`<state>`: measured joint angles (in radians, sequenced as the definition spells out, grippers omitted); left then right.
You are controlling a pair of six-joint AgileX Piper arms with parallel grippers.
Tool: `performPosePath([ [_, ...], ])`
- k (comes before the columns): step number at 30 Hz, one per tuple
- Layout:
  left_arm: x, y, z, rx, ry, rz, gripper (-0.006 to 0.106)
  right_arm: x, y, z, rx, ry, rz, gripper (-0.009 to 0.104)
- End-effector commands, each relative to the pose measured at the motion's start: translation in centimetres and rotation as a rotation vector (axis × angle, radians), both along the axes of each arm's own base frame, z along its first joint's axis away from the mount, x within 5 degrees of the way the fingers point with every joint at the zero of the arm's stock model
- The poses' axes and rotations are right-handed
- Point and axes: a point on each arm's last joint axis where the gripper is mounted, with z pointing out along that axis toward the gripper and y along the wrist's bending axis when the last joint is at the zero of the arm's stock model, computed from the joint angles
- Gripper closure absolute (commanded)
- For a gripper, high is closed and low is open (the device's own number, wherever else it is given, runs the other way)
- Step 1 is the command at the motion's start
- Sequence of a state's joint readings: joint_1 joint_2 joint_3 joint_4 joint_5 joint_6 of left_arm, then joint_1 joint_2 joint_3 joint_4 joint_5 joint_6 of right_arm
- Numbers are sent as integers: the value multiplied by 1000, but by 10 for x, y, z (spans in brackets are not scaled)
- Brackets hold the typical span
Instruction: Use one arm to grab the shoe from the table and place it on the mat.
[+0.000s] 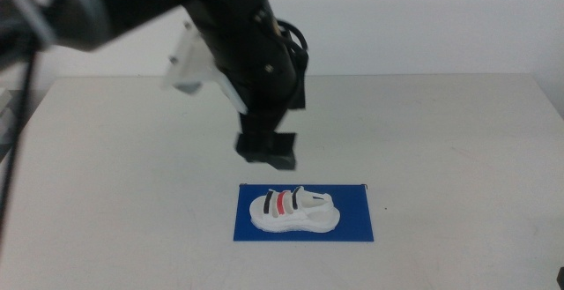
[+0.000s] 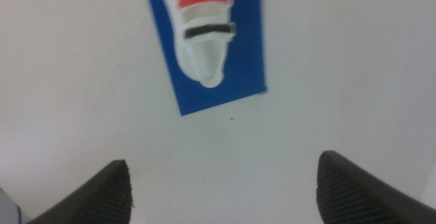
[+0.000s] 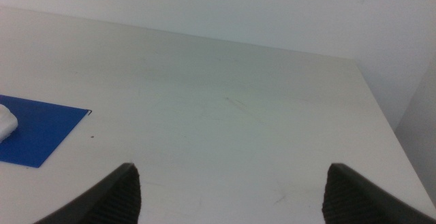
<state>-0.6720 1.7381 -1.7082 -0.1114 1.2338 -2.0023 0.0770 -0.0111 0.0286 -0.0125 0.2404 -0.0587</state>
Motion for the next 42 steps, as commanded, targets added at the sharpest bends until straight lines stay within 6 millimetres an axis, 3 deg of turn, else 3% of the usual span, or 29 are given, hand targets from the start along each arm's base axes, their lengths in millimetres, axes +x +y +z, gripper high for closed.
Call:
performPosePath([
  [1, -16, 15, 37, -11, -115, -49, 8, 1, 0, 5, -16, -65, 5, 17],
  [7, -20, 43, 62, 216, -370, -252, 8, 1, 0, 5, -16, -65, 5, 17],
  [11, -20, 64, 77, 503, -525, -470, 8, 1, 0, 5, -16, -65, 5, 17],
  [17, -23, 77, 85, 805, -589, -906, 8, 1, 0, 5, -16, -65, 5, 17],
  [22, -27, 92, 92, 869, -648, -1190, 8, 1, 0, 5, -16, -65, 5, 17],
  [27, -34, 131, 98, 801, -807, -1146, 8, 1, 0, 5, -16, -65, 5, 17],
  [32, -54, 169, 75, 849, -1004, -1054, 8, 1, 0, 5, -16, -65, 5, 17],
  [37, -94, 198, 40, 1012, -1188, -913, 8, 1, 0, 5, -16, -65, 5, 17],
  [42, -129, 219, -4, 1120, -1243, -783, 8, 1, 0, 5, -16, -65, 5, 17],
])
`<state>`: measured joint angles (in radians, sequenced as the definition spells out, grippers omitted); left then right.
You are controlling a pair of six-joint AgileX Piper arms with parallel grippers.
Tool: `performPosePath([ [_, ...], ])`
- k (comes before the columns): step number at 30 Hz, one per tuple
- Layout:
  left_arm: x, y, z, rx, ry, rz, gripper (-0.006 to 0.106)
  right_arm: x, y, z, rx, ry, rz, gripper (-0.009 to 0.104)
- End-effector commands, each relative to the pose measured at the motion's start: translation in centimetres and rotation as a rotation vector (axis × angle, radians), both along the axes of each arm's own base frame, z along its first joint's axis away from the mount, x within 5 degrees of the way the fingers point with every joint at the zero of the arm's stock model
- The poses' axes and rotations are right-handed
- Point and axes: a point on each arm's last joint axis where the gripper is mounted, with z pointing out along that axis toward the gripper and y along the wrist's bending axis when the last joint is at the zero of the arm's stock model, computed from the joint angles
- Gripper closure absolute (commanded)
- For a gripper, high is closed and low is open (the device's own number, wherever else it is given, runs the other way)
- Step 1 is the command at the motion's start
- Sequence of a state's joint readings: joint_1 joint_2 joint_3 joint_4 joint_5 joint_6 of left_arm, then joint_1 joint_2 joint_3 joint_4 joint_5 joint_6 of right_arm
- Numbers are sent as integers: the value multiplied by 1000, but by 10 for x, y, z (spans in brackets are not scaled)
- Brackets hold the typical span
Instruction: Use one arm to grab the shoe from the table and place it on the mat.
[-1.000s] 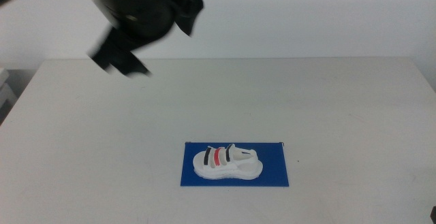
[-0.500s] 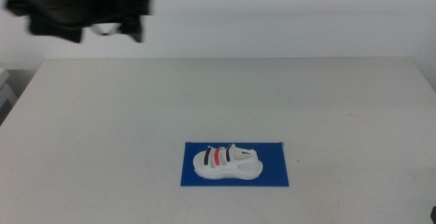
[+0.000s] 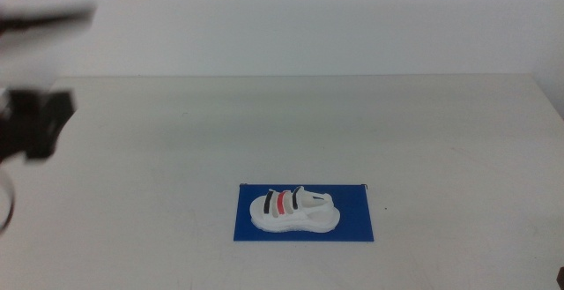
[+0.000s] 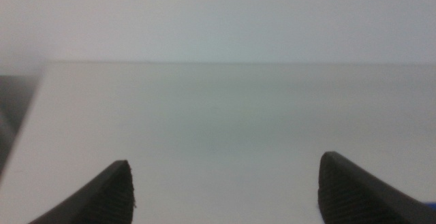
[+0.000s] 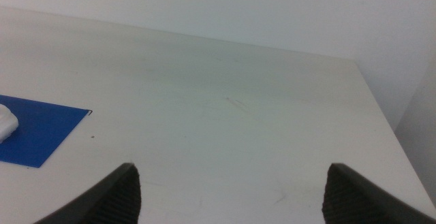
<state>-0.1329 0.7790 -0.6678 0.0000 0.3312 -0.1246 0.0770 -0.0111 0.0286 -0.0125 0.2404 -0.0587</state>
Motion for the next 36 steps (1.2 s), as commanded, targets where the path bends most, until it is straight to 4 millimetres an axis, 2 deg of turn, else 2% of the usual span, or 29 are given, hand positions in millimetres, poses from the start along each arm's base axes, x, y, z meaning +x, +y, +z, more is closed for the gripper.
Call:
performPosePath([
  [1, -15, 8, 1, -14, -182, 39, 8, 1, 0, 5, -16, -65, 5, 17],
  [8, -72, 22, -54, 13, -273, 134, 8, 1, 0, 5, -16, -65, 5, 17],
  [16, -114, 22, -93, 14, -450, 136, 8, 1, 0, 5, -16, -65, 5, 17],
  [27, -107, 22, -126, 20, -361, 137, 8, 1, 0, 5, -16, -64, 5, 17],
  [32, -106, 22, -135, 22, -334, 137, 8, 1, 0, 5, -16, -64, 5, 17],
  [33, -106, 22, -144, 25, -289, 137, 8, 1, 0, 5, -16, -64, 5, 17],
  [36, -105, 22, -144, 28, -288, 136, 8, 1, 0, 5, -16, -64, 5, 17],
])
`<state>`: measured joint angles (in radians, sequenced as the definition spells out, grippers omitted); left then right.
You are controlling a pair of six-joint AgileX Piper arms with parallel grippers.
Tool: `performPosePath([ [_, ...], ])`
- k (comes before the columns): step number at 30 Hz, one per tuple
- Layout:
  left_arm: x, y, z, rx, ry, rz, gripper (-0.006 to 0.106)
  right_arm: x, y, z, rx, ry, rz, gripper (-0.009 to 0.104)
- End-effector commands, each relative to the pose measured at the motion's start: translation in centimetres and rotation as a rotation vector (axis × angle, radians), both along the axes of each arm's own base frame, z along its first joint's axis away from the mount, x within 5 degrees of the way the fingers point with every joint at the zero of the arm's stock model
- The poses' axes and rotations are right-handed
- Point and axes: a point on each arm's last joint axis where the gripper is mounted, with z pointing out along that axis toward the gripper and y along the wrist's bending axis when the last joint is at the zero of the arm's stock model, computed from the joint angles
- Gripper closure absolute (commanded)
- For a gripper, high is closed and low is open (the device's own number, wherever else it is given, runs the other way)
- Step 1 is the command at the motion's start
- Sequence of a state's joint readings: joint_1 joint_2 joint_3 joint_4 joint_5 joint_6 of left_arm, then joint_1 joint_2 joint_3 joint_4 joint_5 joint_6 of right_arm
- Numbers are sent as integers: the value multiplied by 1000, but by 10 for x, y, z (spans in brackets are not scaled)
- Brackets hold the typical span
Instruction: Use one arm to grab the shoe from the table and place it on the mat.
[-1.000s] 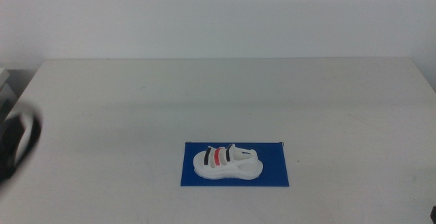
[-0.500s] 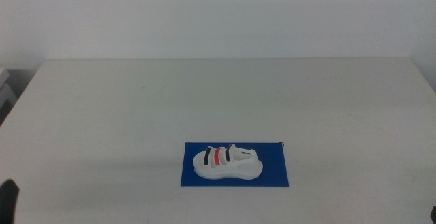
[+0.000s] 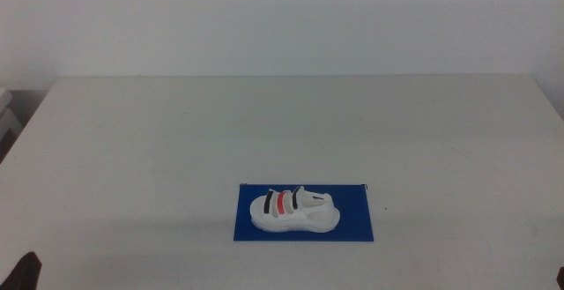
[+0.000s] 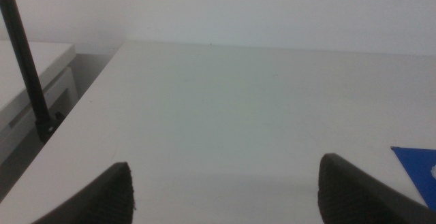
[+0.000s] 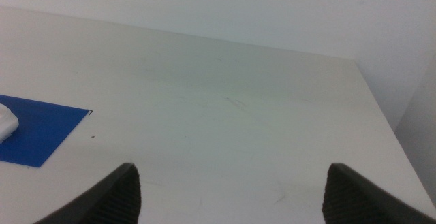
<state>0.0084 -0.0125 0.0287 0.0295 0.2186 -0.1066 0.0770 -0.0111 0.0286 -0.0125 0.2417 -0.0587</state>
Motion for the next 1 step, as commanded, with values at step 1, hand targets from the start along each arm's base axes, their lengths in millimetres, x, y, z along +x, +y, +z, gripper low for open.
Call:
performPosePath([
  [1, 0, 0, 5, 0, -79, -1, 8, 1, 0, 5, -16, -66, 5, 17],
])
